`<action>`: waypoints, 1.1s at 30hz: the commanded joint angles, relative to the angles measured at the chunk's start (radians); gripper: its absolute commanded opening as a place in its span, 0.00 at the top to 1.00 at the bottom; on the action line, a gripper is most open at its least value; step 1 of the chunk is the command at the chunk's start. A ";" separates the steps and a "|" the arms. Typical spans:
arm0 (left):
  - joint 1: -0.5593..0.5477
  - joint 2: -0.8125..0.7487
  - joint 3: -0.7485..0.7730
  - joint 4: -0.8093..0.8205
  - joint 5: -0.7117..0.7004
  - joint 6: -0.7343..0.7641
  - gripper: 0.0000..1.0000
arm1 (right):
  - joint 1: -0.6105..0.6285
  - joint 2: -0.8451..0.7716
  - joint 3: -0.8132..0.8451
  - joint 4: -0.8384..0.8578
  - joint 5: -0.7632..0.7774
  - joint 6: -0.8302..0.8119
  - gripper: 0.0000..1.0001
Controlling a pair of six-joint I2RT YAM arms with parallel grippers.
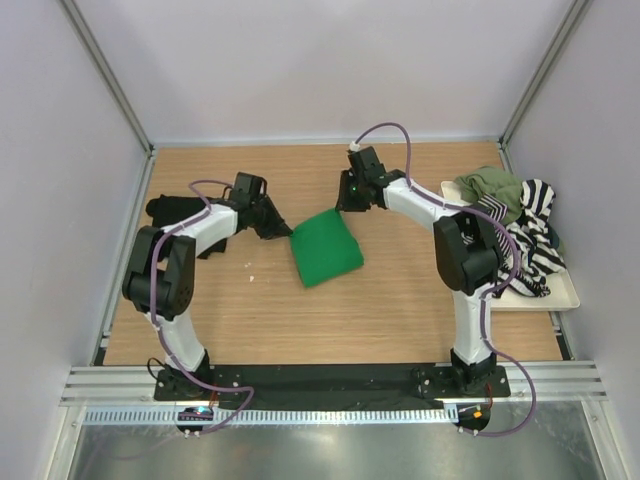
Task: Fold and stack the tank tops
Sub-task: Fold the tank top
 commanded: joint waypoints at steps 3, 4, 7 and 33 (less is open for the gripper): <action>0.008 -0.029 0.027 -0.005 -0.014 0.031 0.68 | -0.005 -0.039 0.014 0.064 0.034 0.002 0.54; 0.008 -0.045 0.027 -0.025 -0.029 0.036 0.64 | -0.003 -0.056 0.005 0.065 0.045 -0.001 0.52; 0.008 -0.122 0.059 -0.135 -0.123 0.082 0.55 | -0.005 -0.150 -0.030 0.039 0.067 -0.018 0.51; -0.178 -0.013 -0.223 0.266 0.115 -0.061 0.62 | -0.129 -0.063 -0.714 0.907 -0.727 0.393 0.99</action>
